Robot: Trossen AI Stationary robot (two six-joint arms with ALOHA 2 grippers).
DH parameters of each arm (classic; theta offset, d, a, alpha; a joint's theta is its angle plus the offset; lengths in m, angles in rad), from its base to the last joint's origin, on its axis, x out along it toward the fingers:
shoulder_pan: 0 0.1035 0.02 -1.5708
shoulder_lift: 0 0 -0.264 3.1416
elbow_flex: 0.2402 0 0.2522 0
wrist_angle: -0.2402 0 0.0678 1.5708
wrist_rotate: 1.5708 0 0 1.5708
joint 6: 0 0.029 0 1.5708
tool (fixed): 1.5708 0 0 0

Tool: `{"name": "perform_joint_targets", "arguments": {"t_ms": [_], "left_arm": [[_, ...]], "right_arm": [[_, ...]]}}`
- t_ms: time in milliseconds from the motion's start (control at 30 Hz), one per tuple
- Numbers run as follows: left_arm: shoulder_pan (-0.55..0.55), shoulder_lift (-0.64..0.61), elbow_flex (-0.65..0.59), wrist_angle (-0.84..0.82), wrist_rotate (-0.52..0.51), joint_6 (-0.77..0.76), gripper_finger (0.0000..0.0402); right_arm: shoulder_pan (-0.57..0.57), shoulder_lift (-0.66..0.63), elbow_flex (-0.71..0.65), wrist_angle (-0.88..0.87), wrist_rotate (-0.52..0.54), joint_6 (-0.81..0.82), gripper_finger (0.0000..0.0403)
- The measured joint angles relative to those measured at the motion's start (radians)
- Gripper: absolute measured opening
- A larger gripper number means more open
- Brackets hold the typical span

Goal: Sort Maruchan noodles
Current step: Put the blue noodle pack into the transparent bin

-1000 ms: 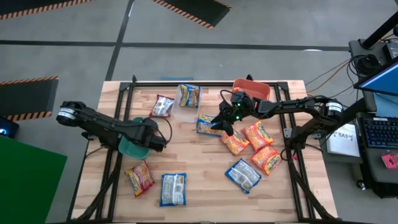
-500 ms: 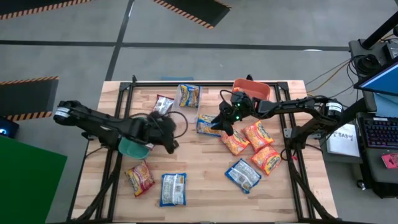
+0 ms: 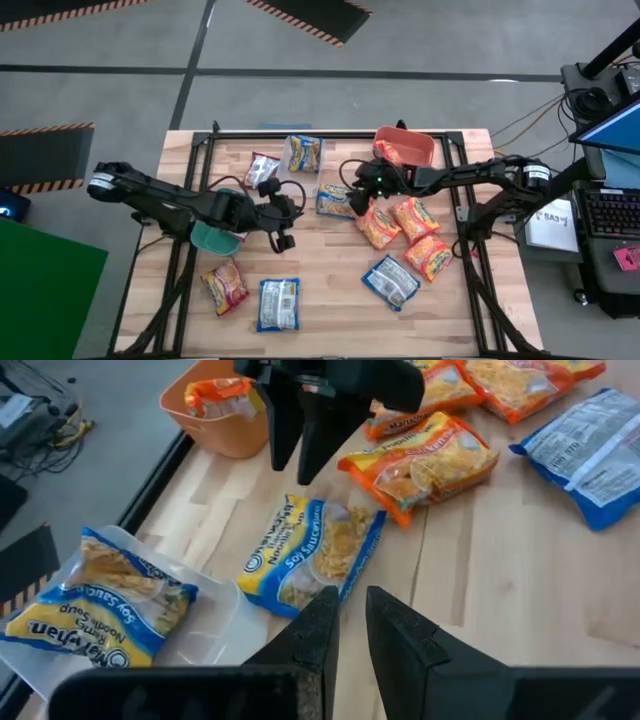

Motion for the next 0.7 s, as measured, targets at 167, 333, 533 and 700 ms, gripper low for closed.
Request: {"name": "perform_joint_targets", "arguments": {"t_ms": [167, 333, 533, 700], "left_arm": [[0.0, 0.001, -0.018, 0.02, -0.036, 0.001, 0.0037], [0.0, 0.001, -0.038, 0.025, -0.038, -0.006, 0.0037], [-0.003, 0.003, -0.064, 0.026, -0.038, -0.046, 0.0037], [-0.003, 0.028, -0.067, 0.029, -0.038, -0.057, 0.0037]], "right_arm": [[0.008, 0.05, 0.0, 0.034, 0.047, 0.016, 0.0139], [0.023, 0.16, 0.0, 0.174, 0.047, 0.009, 0.0071], [0.026, 0.238, 0.035, 0.182, 0.045, 0.009, 0.0013], [0.065, 0.28, 0.064, 0.181, -0.015, 0.011, 0.0009]]}}
